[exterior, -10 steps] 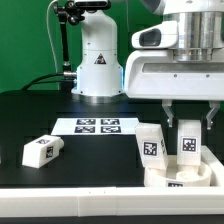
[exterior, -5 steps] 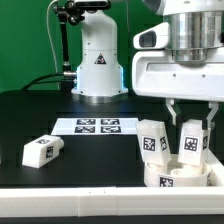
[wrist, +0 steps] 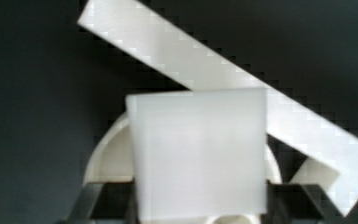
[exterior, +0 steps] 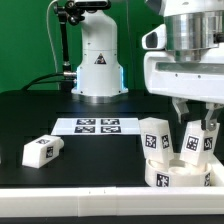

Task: Assemble stool

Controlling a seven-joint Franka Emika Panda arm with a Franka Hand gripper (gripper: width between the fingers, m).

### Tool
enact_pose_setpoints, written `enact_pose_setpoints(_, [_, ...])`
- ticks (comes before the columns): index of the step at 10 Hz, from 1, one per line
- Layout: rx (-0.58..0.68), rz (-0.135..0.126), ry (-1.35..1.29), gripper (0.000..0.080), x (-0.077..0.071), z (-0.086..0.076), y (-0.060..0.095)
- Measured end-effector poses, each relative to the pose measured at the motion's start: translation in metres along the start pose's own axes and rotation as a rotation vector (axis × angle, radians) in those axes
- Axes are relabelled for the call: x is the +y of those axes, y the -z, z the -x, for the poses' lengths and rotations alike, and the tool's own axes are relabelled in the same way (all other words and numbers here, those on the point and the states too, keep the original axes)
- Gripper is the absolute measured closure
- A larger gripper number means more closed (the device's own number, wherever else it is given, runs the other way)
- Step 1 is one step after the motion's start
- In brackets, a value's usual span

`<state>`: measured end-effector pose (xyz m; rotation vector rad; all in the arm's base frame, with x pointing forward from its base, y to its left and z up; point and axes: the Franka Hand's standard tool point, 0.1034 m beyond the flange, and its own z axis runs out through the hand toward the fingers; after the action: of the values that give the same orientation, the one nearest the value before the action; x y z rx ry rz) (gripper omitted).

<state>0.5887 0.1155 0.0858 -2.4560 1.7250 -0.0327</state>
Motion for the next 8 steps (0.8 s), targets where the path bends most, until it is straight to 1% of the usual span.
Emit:
enact_pose_setpoints(1, [-0.013, -0.007, -0.146, 0.0466, 0.0008, 0.0024, -0.0002])
enact_pose_setpoints(4, [-0.051, -0.013, -0.465, 0.0466, 0.0020, 0.0054, -0.0017])
enact_pose_setpoints(5, [-0.060, -0.025, -0.562, 0.0466, 0.0014, 0.0056, -0.0018])
enact_pose_setpoints(6, [-0.066, -0.029, -0.656, 0.0466, 0.0003, 0.0069, -0.0017])
enact_pose_setpoints(8, [-0.075, -0.032, -0.756, 0.0466, 0.0002, 0.0058, -0.0017])
